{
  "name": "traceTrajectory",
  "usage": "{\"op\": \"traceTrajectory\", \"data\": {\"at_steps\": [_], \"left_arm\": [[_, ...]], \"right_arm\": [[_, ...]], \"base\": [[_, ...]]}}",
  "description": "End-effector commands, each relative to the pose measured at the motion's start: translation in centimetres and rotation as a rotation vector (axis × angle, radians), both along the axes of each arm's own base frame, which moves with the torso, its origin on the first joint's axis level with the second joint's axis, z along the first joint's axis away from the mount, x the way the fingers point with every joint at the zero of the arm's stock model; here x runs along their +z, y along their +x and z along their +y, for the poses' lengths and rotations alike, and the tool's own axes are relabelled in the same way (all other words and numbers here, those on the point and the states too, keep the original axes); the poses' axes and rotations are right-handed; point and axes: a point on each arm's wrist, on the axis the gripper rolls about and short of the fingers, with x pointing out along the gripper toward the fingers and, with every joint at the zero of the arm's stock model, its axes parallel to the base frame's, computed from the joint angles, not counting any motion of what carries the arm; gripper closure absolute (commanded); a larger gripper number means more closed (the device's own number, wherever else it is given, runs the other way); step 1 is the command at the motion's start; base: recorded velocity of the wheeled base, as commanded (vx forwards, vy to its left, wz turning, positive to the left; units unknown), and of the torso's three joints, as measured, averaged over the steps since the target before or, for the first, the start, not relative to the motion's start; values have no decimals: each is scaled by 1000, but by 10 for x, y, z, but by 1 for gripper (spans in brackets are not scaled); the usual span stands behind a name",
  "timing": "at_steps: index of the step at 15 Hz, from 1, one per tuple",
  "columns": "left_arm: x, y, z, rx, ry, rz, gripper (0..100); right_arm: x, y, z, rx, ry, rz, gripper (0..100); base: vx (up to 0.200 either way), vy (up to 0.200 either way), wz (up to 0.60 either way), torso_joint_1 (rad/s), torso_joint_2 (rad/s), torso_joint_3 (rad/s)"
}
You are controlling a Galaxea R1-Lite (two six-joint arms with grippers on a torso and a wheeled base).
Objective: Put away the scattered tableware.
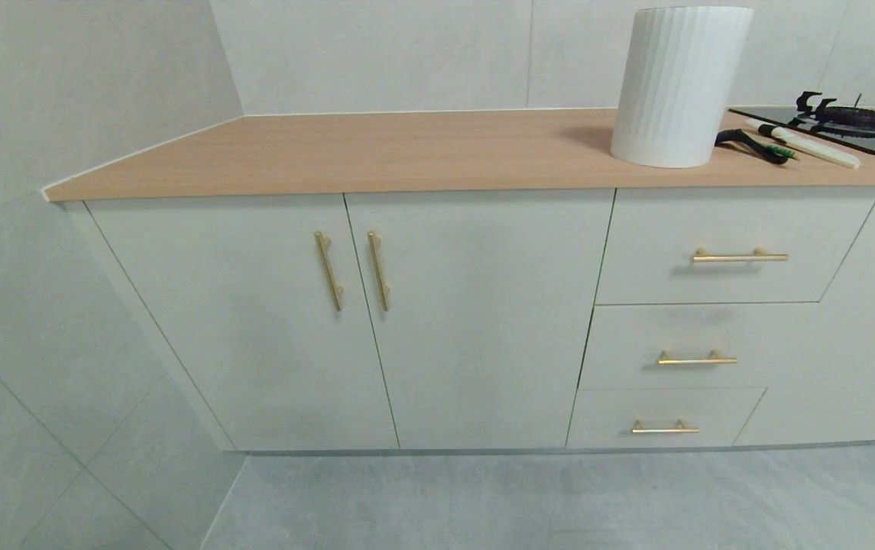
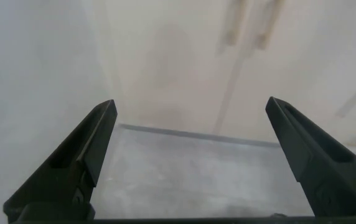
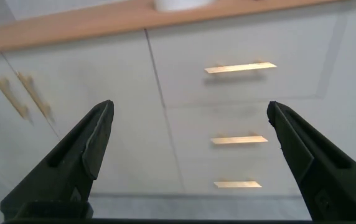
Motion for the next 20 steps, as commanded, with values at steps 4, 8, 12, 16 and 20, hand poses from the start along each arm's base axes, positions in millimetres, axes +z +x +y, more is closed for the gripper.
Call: {"op": "traceTrajectory", "data": {"at_steps": [4, 8, 12, 16, 20], "left_arm": [[-32, -41, -3, 209, -1, -159, 0], [-69, -31, -4, 368, -17, -106, 0], [-111, -6, -6, 223, 113, -91, 0], [-111, -4, -10, 25, 108, -103, 0], [-115, -4, -13, -113, 97, -71, 0]], "right_arm": [[-31, -65, -14, -337, -34, -108, 0], [-67, -64, -9, -384, -128, -79, 0], [-106, -49, -6, -234, -126, 68, 0], [-110, -49, -3, -105, -123, 101, 0], [-113, -49, -2, -57, -121, 125, 0]], "base": [[0, 0, 0, 0, 0, 0], [0, 0, 0, 0, 0, 0], [0, 0, 0, 0, 0, 0], [0, 0, 0, 0, 0, 0], [0, 0, 0, 0, 0, 0]]}}
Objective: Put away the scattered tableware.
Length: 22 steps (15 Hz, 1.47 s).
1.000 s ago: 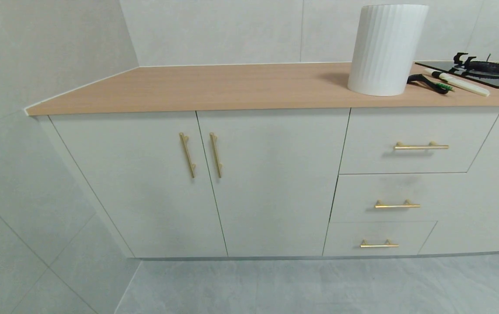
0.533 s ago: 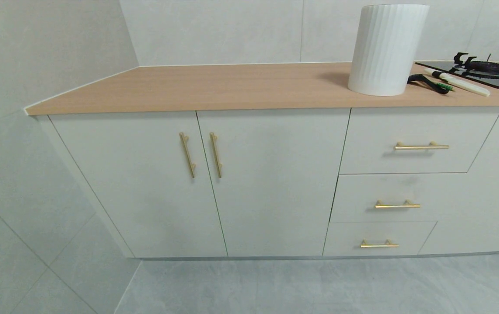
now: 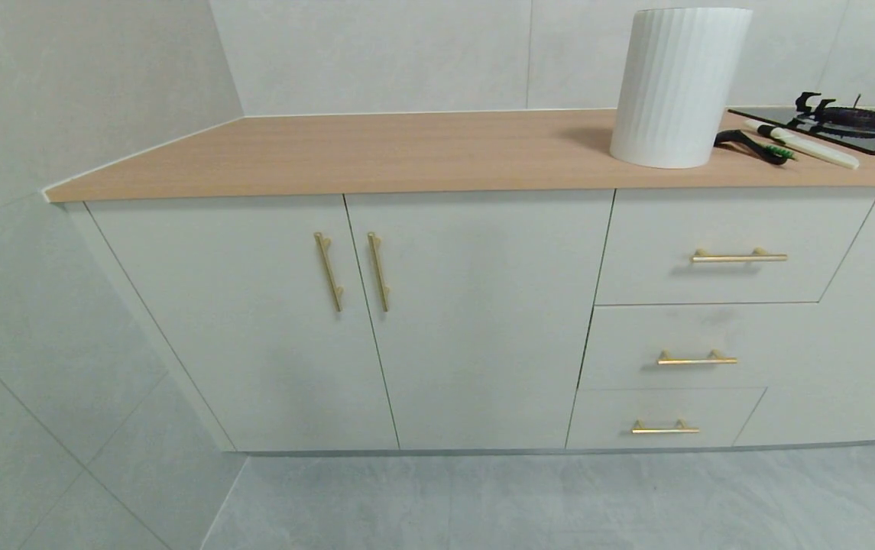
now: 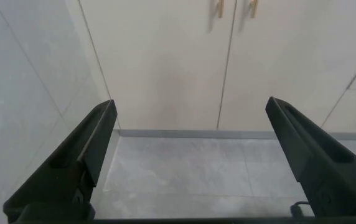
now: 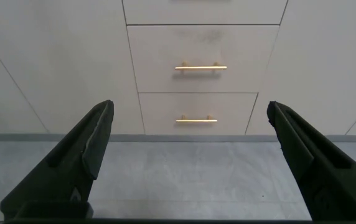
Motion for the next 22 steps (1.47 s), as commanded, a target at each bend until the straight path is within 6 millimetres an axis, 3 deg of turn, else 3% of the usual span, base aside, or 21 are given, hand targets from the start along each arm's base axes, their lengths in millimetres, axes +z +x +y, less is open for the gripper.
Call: {"op": "traceTrajectory", "data": {"at_steps": [1, 12, 22], "left_arm": [[0, 0, 0, 0, 11, 0, 0], [0, 0, 0, 0, -10, -2, 0], [0, 0, 0, 0, -17, -3, 0]], "right_arm": [[-1, 0, 0, 2, -2, 7, 0], [-1, 0, 0, 0, 0, 7, 0], [-1, 0, 0, 0, 2, 7, 0]], "base": [[0, 0, 0, 0, 0, 0], [0, 0, 0, 0, 0, 0], [0, -200, 0, 4, 1, 4]]}}
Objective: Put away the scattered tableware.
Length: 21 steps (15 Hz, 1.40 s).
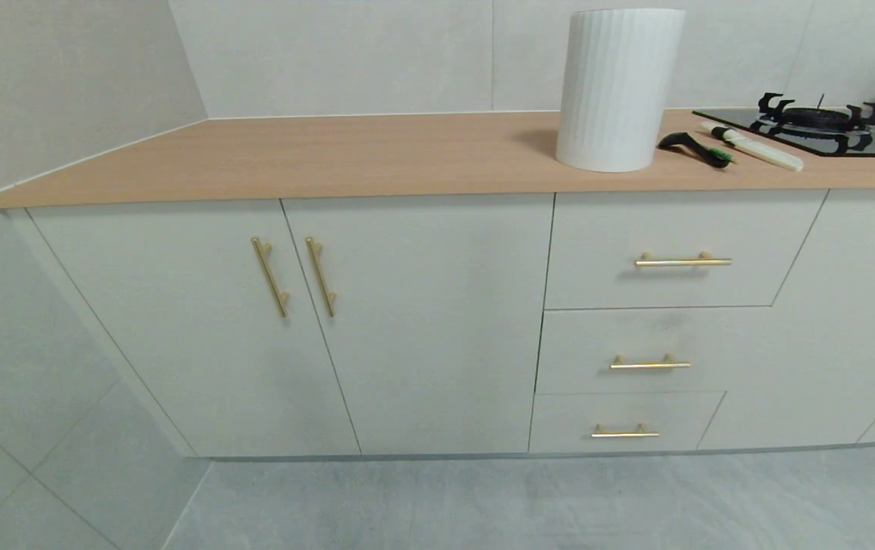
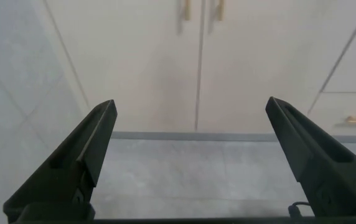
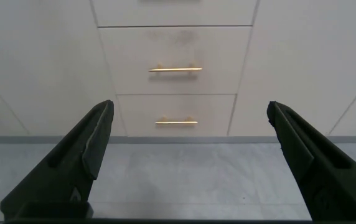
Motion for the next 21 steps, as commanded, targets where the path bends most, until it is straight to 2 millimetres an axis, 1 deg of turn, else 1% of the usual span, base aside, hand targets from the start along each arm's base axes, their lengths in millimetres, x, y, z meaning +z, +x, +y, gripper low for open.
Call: {"op": "traceTrajectory", "data": {"at_steps": [1, 6, 12, 20, 21], "left_arm": [[0, 0, 0, 2, -1, 1, 0], [0, 0, 0, 2, -2, 1, 0], [0, 0, 0, 2, -2, 1, 0], [0, 0, 0, 2, -2, 1, 0], [0, 0, 0, 2, -2, 1, 0]], "right_arm": [[0, 0, 0, 1, 0, 0, 0], [0, 0, 0, 1, 0, 2, 0], [0, 0, 0, 1, 0, 2, 0], [0, 0, 0, 2, -5, 3, 0], [1, 0, 0, 2, -36, -1, 0]], "base": [[0, 0, 0, 0, 0, 0], [0, 0, 0, 0, 0, 0], [200, 0, 0, -3, 2, -2], [0, 0, 0, 0, 0, 0], [0, 0, 0, 0, 0, 0]]}}
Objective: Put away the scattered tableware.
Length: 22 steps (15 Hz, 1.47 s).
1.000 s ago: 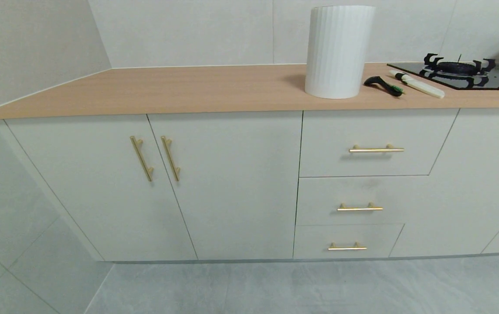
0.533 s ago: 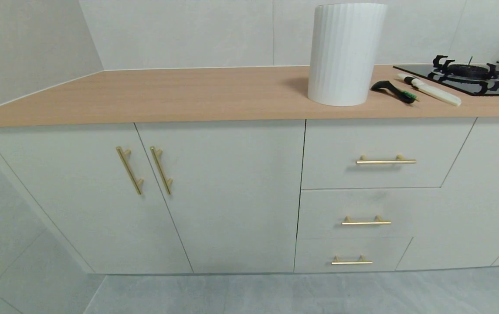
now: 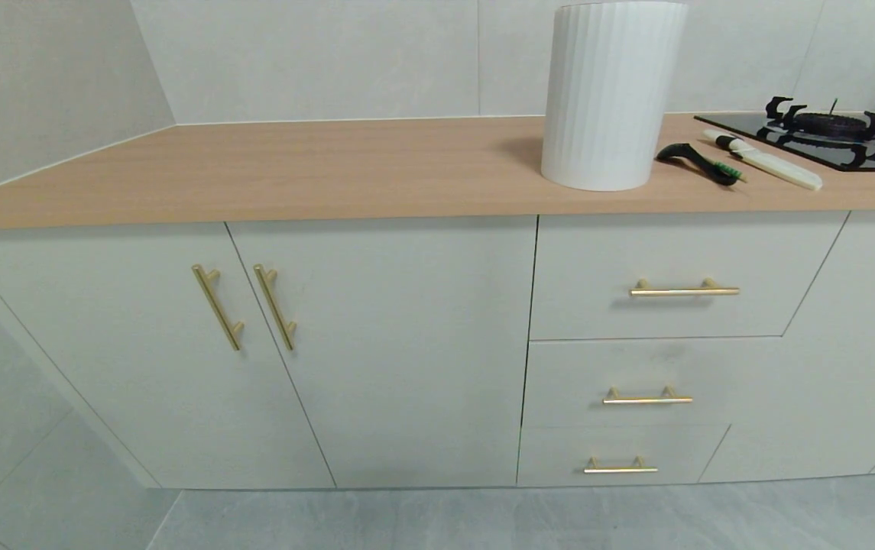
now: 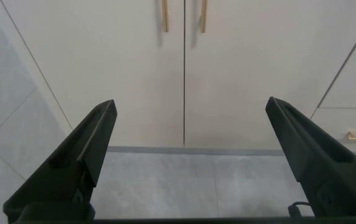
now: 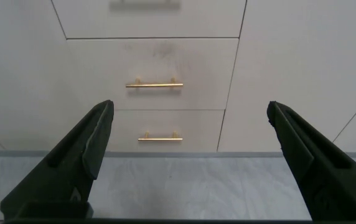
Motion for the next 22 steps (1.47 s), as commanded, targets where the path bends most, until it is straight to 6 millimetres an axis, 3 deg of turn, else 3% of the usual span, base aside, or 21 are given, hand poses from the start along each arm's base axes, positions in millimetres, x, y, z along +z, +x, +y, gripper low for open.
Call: {"op": "traceTrajectory", "data": {"at_steps": [1, 2, 3, 4, 6, 7, 10, 13, 17, 19, 22], "left_arm": [[0, 0, 0, 1, -1, 1, 0], [0, 0, 0, 1, -1, 1, 0], [0, 0, 0, 1, -1, 1, 0], [0, 0, 0, 1, -1, 1, 0], [0, 0, 0, 1, -1, 1, 0], [0, 0, 0, 1, -1, 1, 0], [0, 0, 0, 1, -1, 1, 0], [0, 0, 0, 1, -1, 1, 0], [0, 0, 0, 1, -1, 1, 0], [0, 0, 0, 1, -1, 1, 0], [0, 0, 0, 1, -1, 1, 0]], "right_arm": [[1, 0, 0, -2, -8, 3, 0], [15, -1, 0, 9, 3, -15, 0], [52, -2, 0, 55, 64, -50, 0], [73, 4, 0, 118, 82, -26, 0], [94, 34, 4, 202, 61, 120, 0], [103, 60, 7, 247, 64, 220, 0], [112, 127, 15, 256, 71, 422, 0], [98, 194, 25, 267, 68, 592, 0], [52, 267, 37, 224, 45, 644, 0], [27, 293, 40, 176, 28, 669, 0], [-9, 313, 41, 98, -4, 701, 0]], "base": [[0, 0, 0, 0, 0, 0], [0, 0, 0, 0, 0, 0], [0, 0, 0, 0, 0, 0], [0, 0, 0, 0, 0, 0], [0, 0, 0, 0, 0, 0], [0, 0, 0, 0, 0, 0], [0, 0, 0, 0, 0, 0], [0, 0, 0, 0, 0, 0], [0, 0, 0, 0, 0, 0], [0, 0, 0, 0, 0, 0], [0, 0, 0, 0, 0, 0]]}}
